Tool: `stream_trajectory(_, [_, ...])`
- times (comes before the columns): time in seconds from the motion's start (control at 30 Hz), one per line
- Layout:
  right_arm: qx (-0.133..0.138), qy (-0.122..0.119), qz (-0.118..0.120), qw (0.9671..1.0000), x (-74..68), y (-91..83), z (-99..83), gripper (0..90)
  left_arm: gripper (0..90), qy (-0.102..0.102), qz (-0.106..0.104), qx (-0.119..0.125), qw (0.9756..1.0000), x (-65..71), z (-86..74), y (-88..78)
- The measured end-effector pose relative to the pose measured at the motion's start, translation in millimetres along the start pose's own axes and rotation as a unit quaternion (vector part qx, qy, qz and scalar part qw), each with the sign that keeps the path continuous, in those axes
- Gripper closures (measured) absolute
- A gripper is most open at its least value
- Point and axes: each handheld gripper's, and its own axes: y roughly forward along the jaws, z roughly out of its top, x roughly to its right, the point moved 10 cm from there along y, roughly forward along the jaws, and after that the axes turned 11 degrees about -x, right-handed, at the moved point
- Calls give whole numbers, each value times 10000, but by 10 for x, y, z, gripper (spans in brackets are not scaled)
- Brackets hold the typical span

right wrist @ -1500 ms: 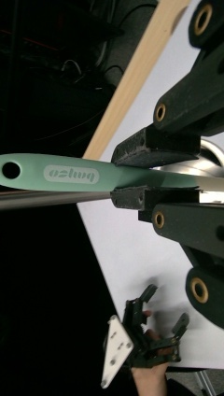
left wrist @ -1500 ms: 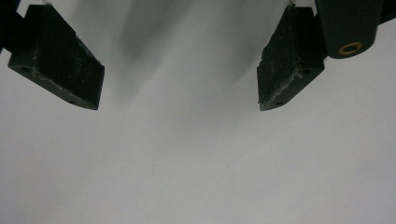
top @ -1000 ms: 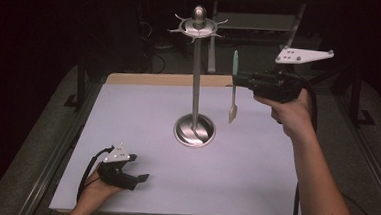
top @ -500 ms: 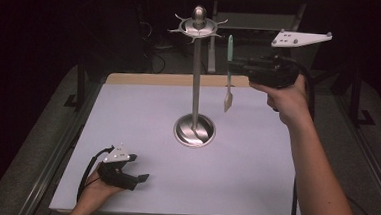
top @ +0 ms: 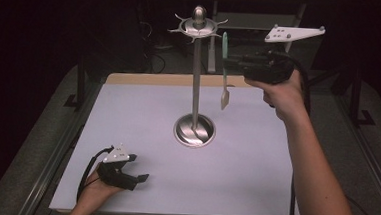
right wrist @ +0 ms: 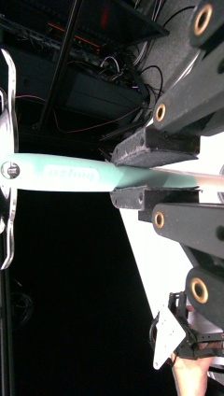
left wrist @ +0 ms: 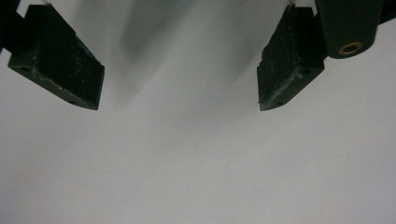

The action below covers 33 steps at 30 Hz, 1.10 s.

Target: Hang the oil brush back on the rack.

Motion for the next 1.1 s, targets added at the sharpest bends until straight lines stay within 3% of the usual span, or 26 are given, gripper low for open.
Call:
stream_trajectory(0.67, [-187,-67,-131,9997,14,157,21,766,146,8,15,-22,10000,-11,-11,-10])
stream_trajectory(1.1, [-267,60,-177,9995,38,98,-166,605,146,-3,11,-16,10000,17,-2,0])
